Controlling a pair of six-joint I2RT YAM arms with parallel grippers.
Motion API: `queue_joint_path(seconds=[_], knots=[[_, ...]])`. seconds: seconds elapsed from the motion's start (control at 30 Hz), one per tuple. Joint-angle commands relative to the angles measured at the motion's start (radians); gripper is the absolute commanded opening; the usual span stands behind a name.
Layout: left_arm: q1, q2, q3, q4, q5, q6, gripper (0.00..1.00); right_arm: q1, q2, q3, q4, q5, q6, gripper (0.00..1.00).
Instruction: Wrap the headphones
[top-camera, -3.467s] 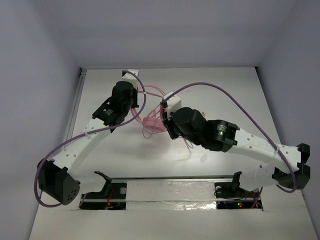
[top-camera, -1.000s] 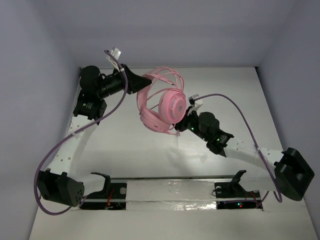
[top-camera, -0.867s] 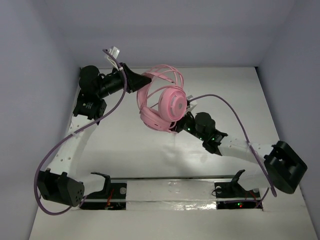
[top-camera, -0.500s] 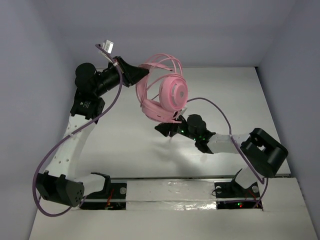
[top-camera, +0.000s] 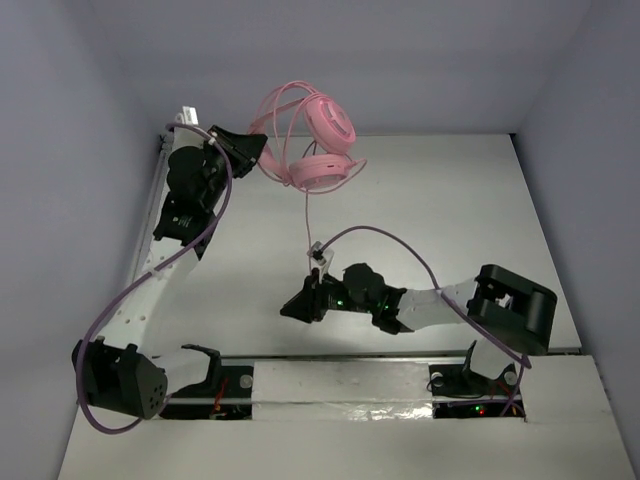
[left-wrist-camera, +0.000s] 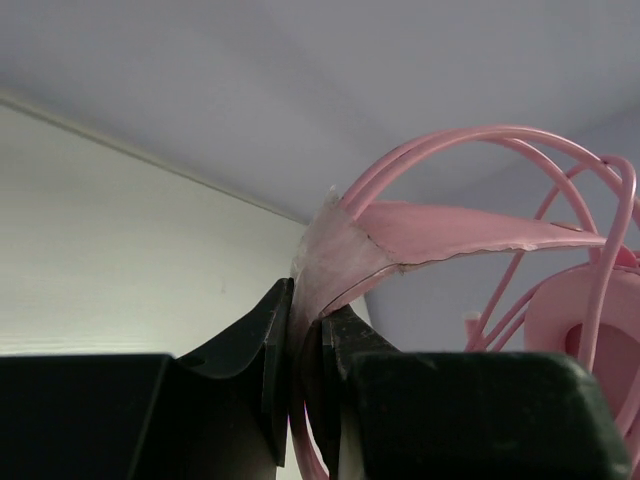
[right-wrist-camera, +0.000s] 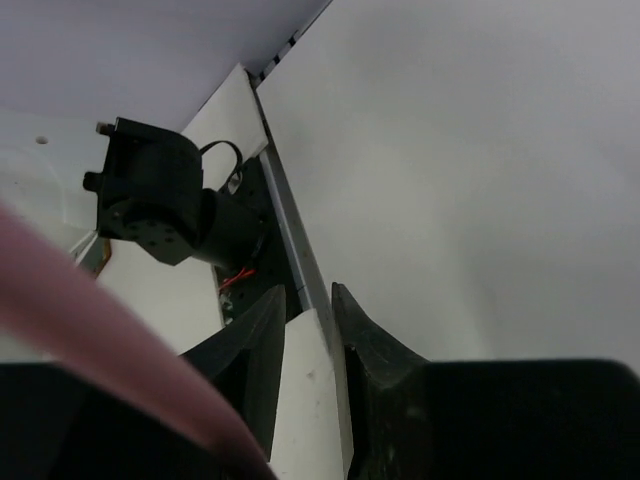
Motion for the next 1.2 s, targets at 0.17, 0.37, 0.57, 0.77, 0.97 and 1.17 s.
queue_joint_path(seconds=[0.17,0.37,0.57,0.77,0.97,1.17], knots=[[0.005,-0.025,-0.062,0.12,-0.276,-0.008,0.0,0.065,-0.076,0.019,-0.044,-0.033,0.046,0.25],[-0.073,-0.038,-0.04,0.025,-0.505,0.231,0.0,0.102,-0.224,0.107,-0.378,-0.007,-0.012,0.05],[-0.166,0.019,0.016,-0.086,-0.683,0.298,0.0,0.114,-0.214,0.303,-0.693,-0.088,-0.057,0.03],[-0.286,0.062,0.03,-0.093,-0.873,0.505,0.0,0.137,-0.284,0.457,-1.013,-0.032,-0.13,0.0],[-0.32,0.03,-0.027,-0.178,-0.841,0.623,0.0,0.137,-0.369,0.637,-1.345,0.319,-0.239,0.01],[-0.355,0.013,-0.013,-0.378,-0.723,0.735,0.0,0.137,-0.385,0.724,-1.466,0.529,-0.32,0.0]])
